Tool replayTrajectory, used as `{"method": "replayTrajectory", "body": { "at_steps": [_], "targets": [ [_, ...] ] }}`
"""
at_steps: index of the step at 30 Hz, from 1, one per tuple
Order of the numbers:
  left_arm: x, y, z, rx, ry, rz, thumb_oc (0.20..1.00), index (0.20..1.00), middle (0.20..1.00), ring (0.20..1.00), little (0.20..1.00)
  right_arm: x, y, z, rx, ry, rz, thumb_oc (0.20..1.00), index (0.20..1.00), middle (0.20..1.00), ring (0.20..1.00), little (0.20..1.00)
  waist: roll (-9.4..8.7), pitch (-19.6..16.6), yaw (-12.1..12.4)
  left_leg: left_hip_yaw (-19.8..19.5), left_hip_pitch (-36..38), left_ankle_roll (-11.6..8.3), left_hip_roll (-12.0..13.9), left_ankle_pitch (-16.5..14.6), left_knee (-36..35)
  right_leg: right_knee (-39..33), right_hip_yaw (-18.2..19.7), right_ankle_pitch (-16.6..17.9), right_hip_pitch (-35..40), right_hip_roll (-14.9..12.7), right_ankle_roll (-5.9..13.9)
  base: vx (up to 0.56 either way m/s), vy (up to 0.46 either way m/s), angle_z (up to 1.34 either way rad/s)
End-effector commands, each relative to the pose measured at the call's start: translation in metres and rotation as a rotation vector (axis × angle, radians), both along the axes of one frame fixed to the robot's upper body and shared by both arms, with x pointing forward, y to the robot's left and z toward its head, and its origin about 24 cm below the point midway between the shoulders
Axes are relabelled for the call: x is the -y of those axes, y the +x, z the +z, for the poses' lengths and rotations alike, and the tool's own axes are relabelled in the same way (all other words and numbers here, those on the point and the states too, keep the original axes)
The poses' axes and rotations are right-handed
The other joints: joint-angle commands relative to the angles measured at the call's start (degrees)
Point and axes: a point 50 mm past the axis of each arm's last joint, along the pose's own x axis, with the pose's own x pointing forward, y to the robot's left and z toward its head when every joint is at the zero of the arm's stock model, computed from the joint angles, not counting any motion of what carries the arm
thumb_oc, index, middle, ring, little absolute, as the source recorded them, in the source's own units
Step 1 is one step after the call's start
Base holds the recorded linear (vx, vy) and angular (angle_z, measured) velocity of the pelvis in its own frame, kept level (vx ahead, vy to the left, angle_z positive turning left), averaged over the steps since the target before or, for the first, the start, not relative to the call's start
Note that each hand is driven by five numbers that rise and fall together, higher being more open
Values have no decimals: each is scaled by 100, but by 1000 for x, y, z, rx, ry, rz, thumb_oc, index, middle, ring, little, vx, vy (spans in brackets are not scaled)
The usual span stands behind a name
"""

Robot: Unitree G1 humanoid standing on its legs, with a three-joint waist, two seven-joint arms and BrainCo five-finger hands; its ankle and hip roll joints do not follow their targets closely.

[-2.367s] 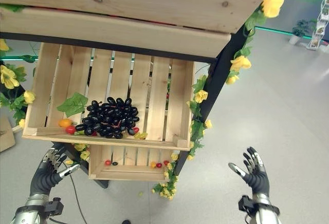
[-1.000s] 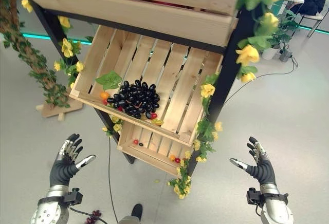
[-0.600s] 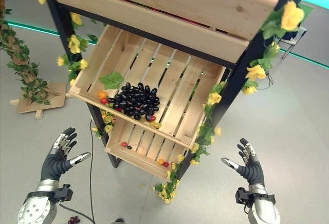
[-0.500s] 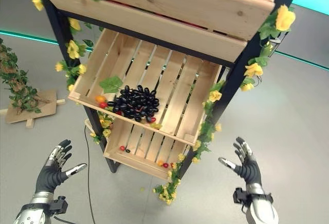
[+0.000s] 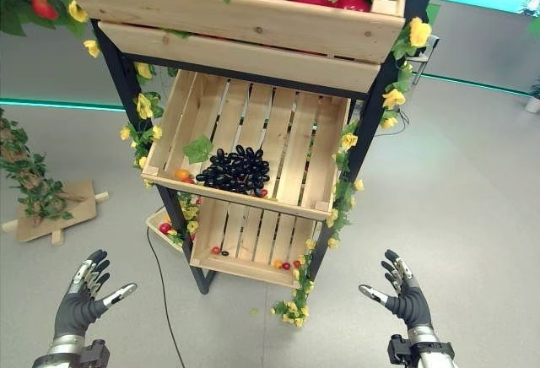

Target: Pick up the fruits from the basket on one side to the basket on the other side

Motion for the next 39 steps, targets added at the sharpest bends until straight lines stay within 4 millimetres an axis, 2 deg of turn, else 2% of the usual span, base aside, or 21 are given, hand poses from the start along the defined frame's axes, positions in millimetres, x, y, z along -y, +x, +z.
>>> {"method": "replayTrajectory", "body": {
  "at_steps": [1,2,4,5,11,21,23,27,28,29,30,31,32,34,36,37,38,39],
  "targets": [
    [8,15,29,155,68,-58,1000,1000,1000,1000,1000,11,11,17,80,-56,10,1000,1000,1000,1000,1000,-90,-269,-209,-414,301,-323,55,-752,287,-552,-173,1643,-487,82,13,-111,-160,-26],
    [11,17,27,159,54,-61,1000,1000,1000,1000,1000,15,10,19,83,-70,2,1000,1000,1000,1000,1000,-88,-286,-246,-368,221,-373,58,-604,261,-584,-187,1613,-412,94,13,-104,-174,-18],
    [12,18,26,159,49,-61,1000,1000,1000,1000,1000,18,10,22,91,-84,-1,1000,1000,1000,1000,1000,-67,-316,-261,-366,191,-403,100,-591,260,-624,-204,1532,-368,119,13,-72,-165,7],
    [16,20,24,162,32,-68,1000,1000,1000,1000,1000,20,11,24,99,-83,-9,1000,1000,1000,1000,1000,-32,-370,-305,-358,129,-463,182,-552,281,-646,-239,1292,-282,174,13,-35,-147,2],
    [25,29,21,165,15,-99,1000,1000,1000,1000,1000,29,16,31,127,-115,-30,1000,1000,1000,1000,1000,98,-420,-470,-481,92,-520,341,-481,231,-384,-149,863,-321,209,13,-40,-125,-7],
    [37,40,20,175,1,-152,1000,1000,1000,1000,1000,38,15,35,150,-139,-88,1000,1000,1000,1000,1000,210,-424,-772,-532,91,-559,391,-372,102,-182,-62,919,-413,159,13,-19,-49,4],
    [37,42,22,183,5,-156,1000,1000,1000,1000,1000,38,16,36,155,-139,-95,1000,1000,1000,1000,1000,229,-411,-818,-482,109,-557,379,-377,114,-167,-16,971,-455,133,13,-12,5,-2],
    [43,54,28,227,-10,-168,1000,1000,1000,1000,1000,44,18,40,174,-178,-131,1000,1000,1000,1000,1000,345,-319,-1120,-180,261,-559,304,-462,167,-34,185,1276,-659,-107,13,-17,0,-25],
    [43,57,29,237,-14,-168,1000,1000,1000,1000,1000,45,19,42,179,-186,-135,1000,1000,1000,1000,1000,353,-307,-1164,-117,279,-549,282,-465,181,14,130,1378,-701,-203,13,-11,-23,-48],
    [45,59,31,245,-17,-171,1000,1000,1000,1000,1000,47,21,45,187,-204,-143,1000,1000,1000,1000,1000,404,-278,-1148,46,364,-545,295,-525,197,177,-75,1320,-720,-353,13,-6,-14,-50],
    [45,60,31,245,-17,-171,1000,1000,1000,1000,1000,48,21,45,188,-205,-144,1000,1000,1000,1000,1000,406,-265,-1143,50,374,-545,294,-530,199,196,-65,1308,-723,-358,13,-35,-68,-81],
    [45,63,35,265,-20,-170,1000,1000,1000,1000,1000,49,26,49,202,-217,-157,1000,1000,1000,1000,1000,448,-242,-1083,312,443,-564,395,-633,227,519,-629,1173,-636,-622,13,-64,-126,-77],
    [45,64,37,273,-24,-169,1000,1000,1000,1000,1000,50,29,49,204,-221,-160,1000,1000,1000,1000,1000,437,-263,-1082,443,448,-586,461,-650,232,618,-844,1108,-576,-692,13,-60,-131,-72],
    [45,66,39,284,-27,-168,1000,1000,1000,1000,1000,51,31,50,208,-228,-166,1000,1000,1000,1000,1000,404,-289,-1130,571,428,-625,528,-658,274,641,-943,1038,-518,-693,13,-25,-246,-44],
    [46,70,42,303,-40,-167,1000,1000,1000,1000,1000,56,28,52,207,-248,-172,1000,1000,1000,1000,1000,385,-363,-1297,710,330,-718,736,-605,378,594,-745,644,-557,-377,13,2,-332,-41],
    [46,71,42,304,-40,-167,1000,1000,1000,1000,1000,56,28,53,207,-248,-172,1000,1000,1000,1000,1000,399,-369,-1284,724,321,-732,759,-613,391,606,-731,621,-576,-356,13,27,-249,-52],
    [50,76,45,324,-45,-181,1000,1000,1000,1000,1000,59,28,59,232,-267,-180,1000,1000,1000,1000,1000,438,-387,-1449,800,253,-814,913,-583,564,527,-477,304,-573,-126,-55,11,-234,-64],
    [52,79,46,335,-57,-187,1000,1000,1000,1000,1000,61,29,62,247,-271,-185,1000,1000,1000,1000,1000,482,-369,-1510,858,219,-856,1009,-601,705,498,-320,114,-580,-16,-106,8,-232,-83]
  ]
}}
